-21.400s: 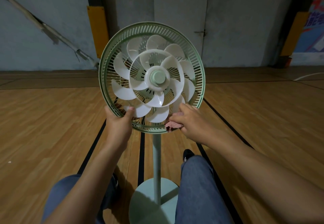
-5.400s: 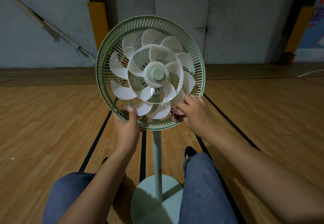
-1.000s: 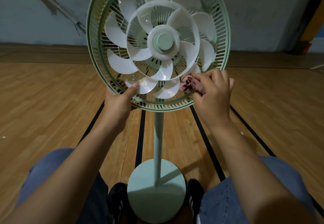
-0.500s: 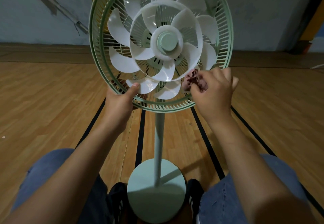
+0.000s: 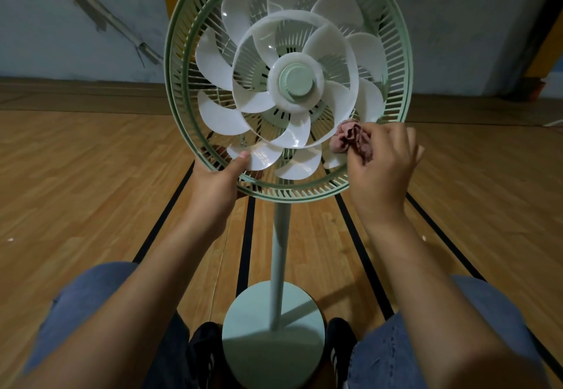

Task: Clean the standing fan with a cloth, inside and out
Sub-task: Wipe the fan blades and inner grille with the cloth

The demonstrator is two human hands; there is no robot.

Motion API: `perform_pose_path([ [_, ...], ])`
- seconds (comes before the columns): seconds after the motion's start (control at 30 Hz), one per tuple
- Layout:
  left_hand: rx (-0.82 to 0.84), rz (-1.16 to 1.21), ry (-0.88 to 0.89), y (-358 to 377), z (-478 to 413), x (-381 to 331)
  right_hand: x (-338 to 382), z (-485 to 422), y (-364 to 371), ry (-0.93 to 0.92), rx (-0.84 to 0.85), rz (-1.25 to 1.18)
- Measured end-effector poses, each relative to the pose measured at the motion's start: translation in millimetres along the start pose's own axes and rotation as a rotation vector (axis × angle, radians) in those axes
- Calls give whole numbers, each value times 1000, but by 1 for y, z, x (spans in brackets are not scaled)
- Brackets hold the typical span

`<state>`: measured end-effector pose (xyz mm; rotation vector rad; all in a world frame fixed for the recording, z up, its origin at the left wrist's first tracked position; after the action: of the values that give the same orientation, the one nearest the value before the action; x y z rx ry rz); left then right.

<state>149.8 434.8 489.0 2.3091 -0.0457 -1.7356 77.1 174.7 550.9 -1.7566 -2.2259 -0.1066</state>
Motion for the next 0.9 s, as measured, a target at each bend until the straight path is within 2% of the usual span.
perform_pose_path([
  [0.33, -61, 20, -61, -1, 1, 1, 21, 18, 17, -75, 158, -29],
  [0.6, -16, 40, -8, -1, 6, -4, 21, 17, 14, -86, 238, -106],
  [0.9, 13, -6, 0, -2, 7, -3, 18, 7, -1, 17, 94, -322],
])
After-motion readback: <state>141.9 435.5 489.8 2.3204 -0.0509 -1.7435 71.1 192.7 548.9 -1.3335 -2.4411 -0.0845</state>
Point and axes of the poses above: each hand's wrist, its own z-axis away from the middle knuckle, its own y-axis out of the palm, x = y × z, the point moved 5 cm from there along -z, towards the middle knuckle, and after that the axes turned 5 degrees about -x, right-handed, at the moved point
